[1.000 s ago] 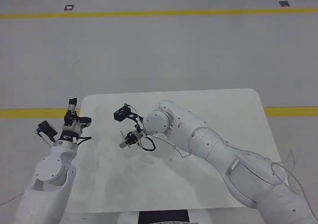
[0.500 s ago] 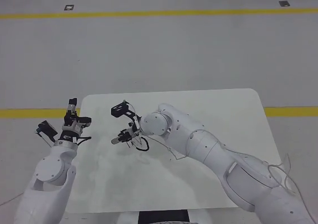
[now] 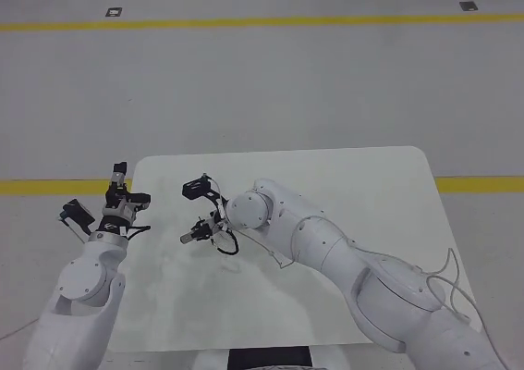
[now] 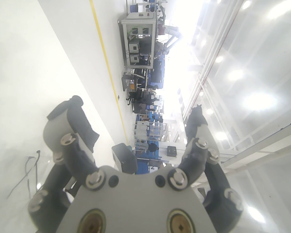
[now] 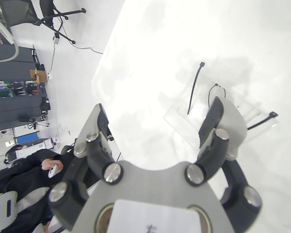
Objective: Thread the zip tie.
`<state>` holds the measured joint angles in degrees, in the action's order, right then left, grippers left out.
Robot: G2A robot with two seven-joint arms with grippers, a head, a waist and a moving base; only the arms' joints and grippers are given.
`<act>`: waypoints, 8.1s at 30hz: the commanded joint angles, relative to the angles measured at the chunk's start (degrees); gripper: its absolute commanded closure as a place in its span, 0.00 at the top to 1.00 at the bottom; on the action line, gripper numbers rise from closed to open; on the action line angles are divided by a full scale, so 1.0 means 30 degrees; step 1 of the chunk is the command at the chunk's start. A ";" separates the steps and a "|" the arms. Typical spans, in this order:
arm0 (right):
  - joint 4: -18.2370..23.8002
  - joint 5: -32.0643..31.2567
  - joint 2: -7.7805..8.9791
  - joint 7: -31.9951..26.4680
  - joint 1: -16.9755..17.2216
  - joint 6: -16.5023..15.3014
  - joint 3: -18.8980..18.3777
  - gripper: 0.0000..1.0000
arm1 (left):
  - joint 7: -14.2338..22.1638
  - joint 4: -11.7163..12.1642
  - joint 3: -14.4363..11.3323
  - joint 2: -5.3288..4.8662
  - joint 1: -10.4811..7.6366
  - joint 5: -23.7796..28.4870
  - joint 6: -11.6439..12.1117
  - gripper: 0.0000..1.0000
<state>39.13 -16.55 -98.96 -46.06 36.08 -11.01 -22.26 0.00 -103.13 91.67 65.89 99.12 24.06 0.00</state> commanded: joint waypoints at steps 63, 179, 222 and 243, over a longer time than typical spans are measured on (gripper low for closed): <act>-0.1082 -0.4988 -0.1418 -0.0302 0.0631 0.4279 -0.0686 0.22 | 0.0000 0.0000 0.0000 0.0000 0.0000 0.0000 0.0000 1.00; -0.6272 -0.5855 -0.4792 0.1401 -0.0025 0.3678 0.0058 0.18 | 0.0000 0.0000 0.0000 0.0000 0.0000 0.0000 0.0000 1.00; -0.7300 -0.3668 -0.3505 0.3318 -0.0426 -0.0736 -0.2170 0.00 | 0.0000 0.0000 0.0000 0.0000 0.0000 0.0000 0.0000 1.00; -0.1152 -0.1699 -0.0247 0.2434 0.1972 -0.2823 -0.4950 0.00 | 0.0000 0.0000 0.0000 0.0000 0.0000 0.0000 0.0000 1.00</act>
<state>35.90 -21.63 -99.65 -38.77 42.04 -19.48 -37.14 0.00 -103.13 91.67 65.89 99.12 24.06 0.00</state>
